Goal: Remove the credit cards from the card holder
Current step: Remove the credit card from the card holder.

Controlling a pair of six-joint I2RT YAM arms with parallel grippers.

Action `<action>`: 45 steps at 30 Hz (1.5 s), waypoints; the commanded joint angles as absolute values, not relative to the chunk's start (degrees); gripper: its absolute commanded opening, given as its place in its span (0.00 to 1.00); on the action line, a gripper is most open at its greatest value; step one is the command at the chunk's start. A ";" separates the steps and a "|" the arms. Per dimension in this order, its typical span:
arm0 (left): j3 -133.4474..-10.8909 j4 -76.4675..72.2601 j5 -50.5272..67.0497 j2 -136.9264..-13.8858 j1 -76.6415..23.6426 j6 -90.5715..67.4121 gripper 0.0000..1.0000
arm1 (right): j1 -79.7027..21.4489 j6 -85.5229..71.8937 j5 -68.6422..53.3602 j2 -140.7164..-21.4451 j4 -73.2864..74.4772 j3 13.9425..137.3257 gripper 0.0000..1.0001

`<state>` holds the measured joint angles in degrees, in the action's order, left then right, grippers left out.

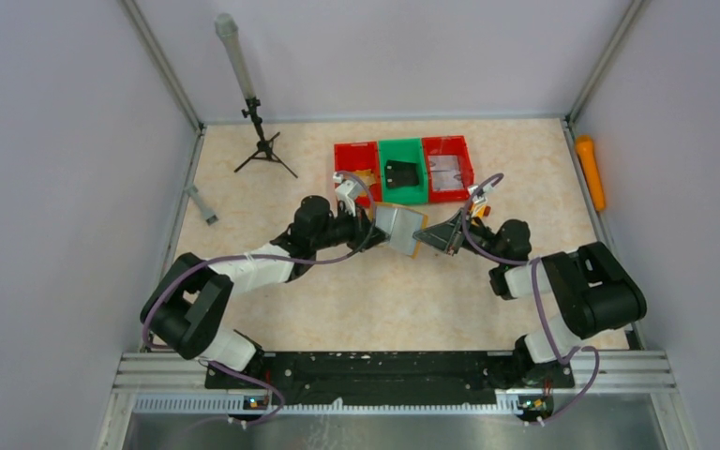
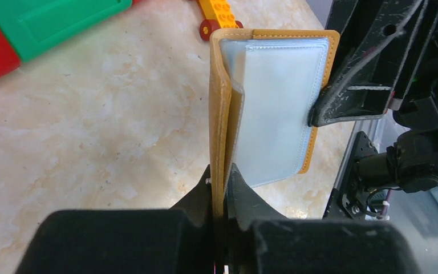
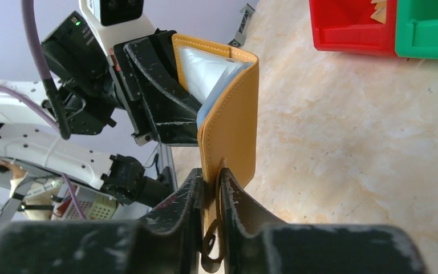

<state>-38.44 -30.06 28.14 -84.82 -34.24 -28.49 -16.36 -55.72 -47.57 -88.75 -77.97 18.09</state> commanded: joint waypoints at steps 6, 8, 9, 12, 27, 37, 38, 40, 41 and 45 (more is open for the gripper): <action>-39.55 -36.98 36.15 -85.34 -34.14 -30.14 0.00 | -16.75 -48.64 -43.47 -83.39 -69.57 19.84 0.03; -39.45 -37.74 37.31 -85.34 -34.14 -30.23 0.00 | -16.70 -47.01 -42.46 -82.44 -65.84 20.18 0.05; -39.47 -37.90 37.72 -85.33 -34.11 -30.23 0.00 | -16.77 -46.67 -42.12 -82.03 -65.25 20.14 0.06; -39.36 -39.20 39.37 -85.64 -34.24 -30.64 0.01 | -16.76 -45.30 -41.22 -81.25 -62.53 20.41 0.09; -41.32 -37.70 42.00 -87.01 -35.62 -29.22 0.16 | -17.46 -44.95 -42.15 -81.56 -64.44 20.02 0.28; -42.02 -35.09 40.09 -88.18 -35.74 -28.83 0.64 | -19.04 -48.69 -44.70 -84.97 -71.21 20.56 0.11; -42.45 -34.73 40.10 -88.68 -35.76 -28.83 0.65 | -19.33 -48.69 -44.67 -85.19 -70.97 20.83 0.09; -42.98 -34.00 39.88 -89.27 -35.82 -28.65 0.67 | -19.95 -48.38 -44.27 -85.25 -70.40 21.00 0.08; -43.24 -33.07 39.20 -89.39 -35.98 -28.12 0.69 | -20.20 -48.30 -44.14 -85.21 -70.34 20.99 0.07; -44.88 -28.46 35.58 -89.66 -36.60 -26.38 0.76 | -21.59 -46.86 -42.87 -84.13 -68.54 21.33 0.06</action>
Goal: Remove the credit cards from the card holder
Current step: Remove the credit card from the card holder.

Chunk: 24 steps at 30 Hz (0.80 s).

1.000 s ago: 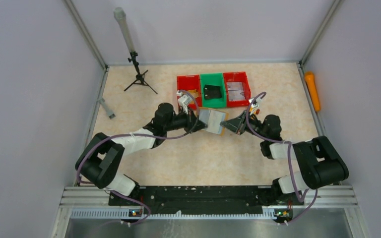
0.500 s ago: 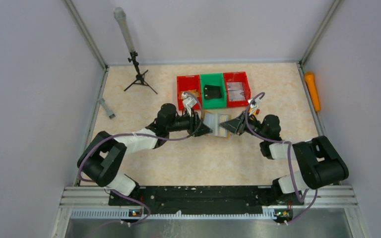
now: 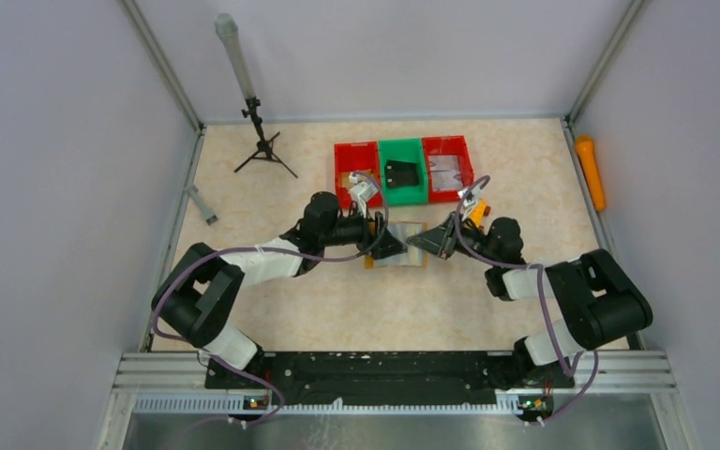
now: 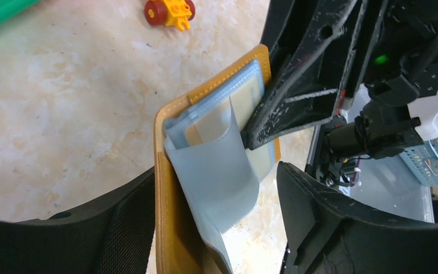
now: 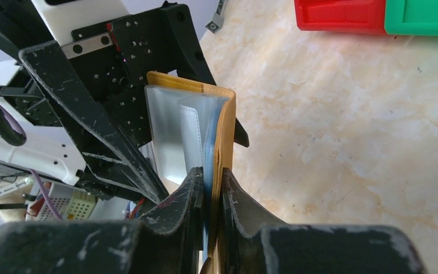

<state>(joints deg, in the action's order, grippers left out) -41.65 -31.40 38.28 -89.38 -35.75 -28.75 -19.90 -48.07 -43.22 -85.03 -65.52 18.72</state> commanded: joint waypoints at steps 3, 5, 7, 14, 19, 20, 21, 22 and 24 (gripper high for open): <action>-47.09 -23.20 32.67 -90.32 -37.37 -24.36 0.76 | -23.11 -43.29 -40.10 -81.81 -64.21 21.52 0.06; -47.66 -20.92 30.25 -90.28 -37.79 -23.14 0.76 | -23.66 -41.14 -38.39 -79.74 -60.99 21.69 0.06; -48.33 -18.09 26.68 -90.10 -38.08 -22.16 0.73 | -23.84 -39.98 -36.87 -78.31 -59.07 21.55 0.05; -51.37 -10.63 19.29 -92.02 -37.99 -22.08 0.62 | -23.84 -38.45 -35.57 -75.41 -58.97 20.19 0.03; -52.18 -6.92 13.10 -92.25 -37.23 -22.78 0.53 | -23.83 -37.59 -34.35 -73.87 -58.25 19.52 0.02; -52.08 -6.34 11.99 -92.02 -36.92 -23.03 0.53 | -23.84 -37.50 -33.62 -73.40 -57.73 19.47 0.02; -51.93 -5.97 11.28 -91.54 -36.57 -23.63 0.53 | -23.87 -37.24 -32.79 -73.13 -56.58 19.43 0.01; -51.37 -6.30 11.14 -90.88 -36.16 -23.98 0.54 | -23.87 -36.86 -31.80 -72.78 -55.15 19.66 0.00; -49.59 -8.26 11.52 -89.25 -35.15 -24.54 0.58 | -23.89 -35.89 -29.50 -72.33 -51.54 20.22 0.00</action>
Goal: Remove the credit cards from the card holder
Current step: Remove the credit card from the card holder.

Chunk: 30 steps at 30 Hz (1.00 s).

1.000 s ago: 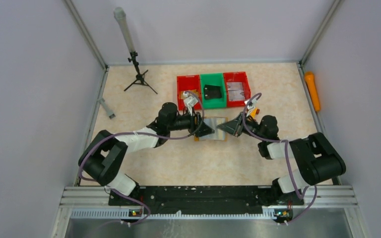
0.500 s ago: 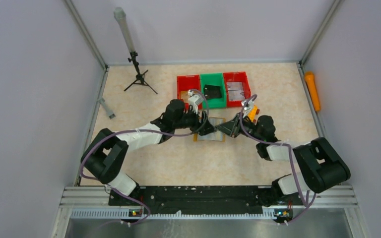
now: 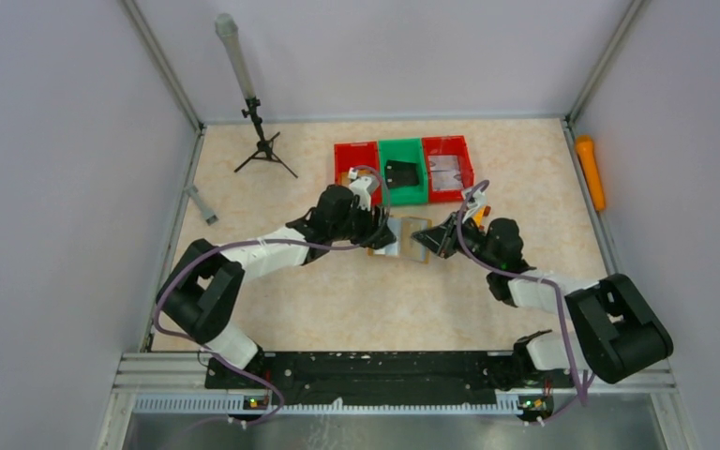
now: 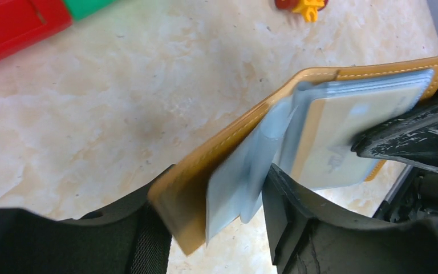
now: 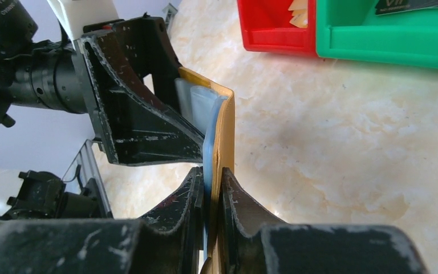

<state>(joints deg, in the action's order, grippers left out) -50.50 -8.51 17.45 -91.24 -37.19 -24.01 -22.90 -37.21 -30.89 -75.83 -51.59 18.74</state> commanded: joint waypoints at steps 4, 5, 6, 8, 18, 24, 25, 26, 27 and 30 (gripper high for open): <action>-45.79 -12.37 13.54 -85.72 -32.39 -27.00 0.64 | -23.64 -35.26 -28.64 -71.59 -50.41 20.23 0.00; -44.78 -14.12 14.58 -84.97 -31.34 -27.95 0.66 | -23.68 -35.27 -28.57 -71.47 -50.27 20.27 0.00; -43.57 -15.73 16.34 -84.34 -30.22 -29.02 0.68 | -23.57 -35.26 -28.61 -71.39 -50.13 20.16 0.00; -41.24 -19.33 18.79 -83.31 -27.79 -31.13 0.74 | -23.47 -35.39 -28.65 -71.37 -50.44 20.05 0.00; -37.88 -29.10 28.83 -83.19 -26.60 -32.77 0.99 | -22.87 -37.59 -30.77 -72.43 -53.33 19.62 0.00; -35.60 -39.92 35.88 -84.18 -26.59 -36.96 0.99 | -22.72 -39.14 -32.98 -73.66 -56.03 19.52 0.00; -34.93 -41.13 35.32 -83.61 -26.49 -37.24 0.99 | -22.60 -39.26 -33.15 -73.76 -56.21 19.57 0.00; -34.57 -40.91 34.43 -82.82 -26.27 -37.41 0.99 | -22.59 -39.39 -33.21 -73.81 -56.37 19.53 0.00; -34.16 -40.09 33.13 -82.08 -25.91 -37.37 0.99 | -22.52 -39.47 -33.22 -73.83 -56.44 19.53 0.00; -31.75 -40.66 30.60 -79.17 -24.68 -37.63 0.99 | -22.42 -39.67 -33.22 -73.82 -56.58 19.46 0.00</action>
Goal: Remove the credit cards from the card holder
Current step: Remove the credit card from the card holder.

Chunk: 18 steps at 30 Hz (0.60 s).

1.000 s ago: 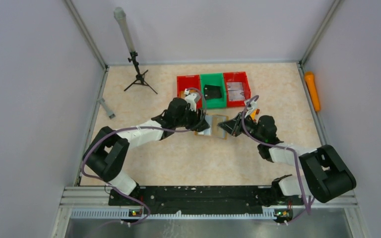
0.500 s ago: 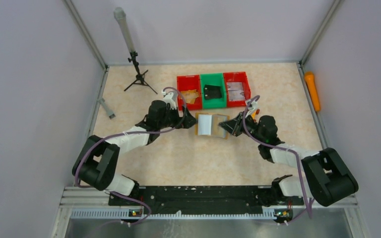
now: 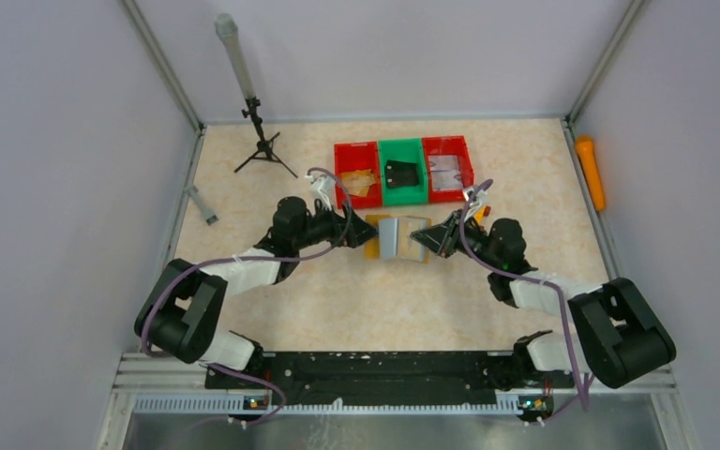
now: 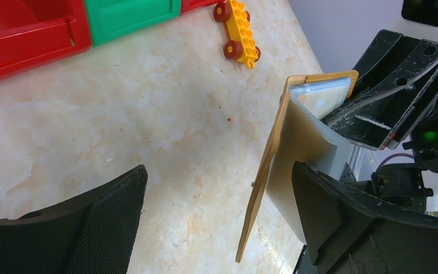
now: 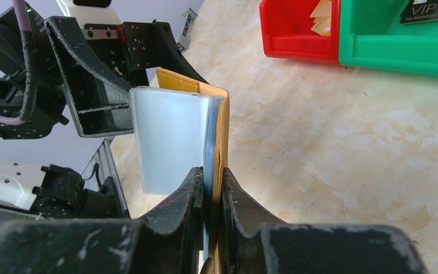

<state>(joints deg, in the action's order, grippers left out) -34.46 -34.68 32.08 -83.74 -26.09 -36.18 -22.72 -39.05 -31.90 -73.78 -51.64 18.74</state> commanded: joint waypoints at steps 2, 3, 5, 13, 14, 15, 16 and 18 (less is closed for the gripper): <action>-29.72 -42.87 29.12 -77.04 -24.53 -37.69 0.99 | -22.41 -39.82 -33.38 -73.91 -56.83 19.39 0.00; -28.77 -43.99 28.63 -75.94 -24.45 -37.80 0.99 | -22.41 -39.88 -33.40 -73.87 -56.93 19.43 0.00; -27.20 -46.76 29.00 -74.56 -24.41 -37.95 0.99 | -22.33 -40.01 -33.58 -74.05 -57.10 19.42 0.00; -29.47 -57.71 39.99 -82.72 -25.04 -43.13 0.99 | -22.33 -40.51 -34.27 -74.62 -58.27 19.42 0.00; -30.13 -56.01 39.68 -83.17 -25.32 -42.27 0.99 | -22.32 -40.56 -34.28 -74.67 -58.34 19.35 0.00; -31.34 -51.96 39.31 -83.42 -25.70 -40.98 0.99 | -22.32 -40.67 -34.35 -74.69 -58.55 19.33 0.00; -32.95 -47.34 38.93 -83.65 -26.32 -38.81 0.99 | -22.32 -40.83 -34.41 -74.76 -58.76 19.31 0.00; -36.17 -38.91 37.36 -83.93 -28.41 -34.24 0.99 | -22.32 -41.11 -34.69 -74.91 -59.18 19.21 0.00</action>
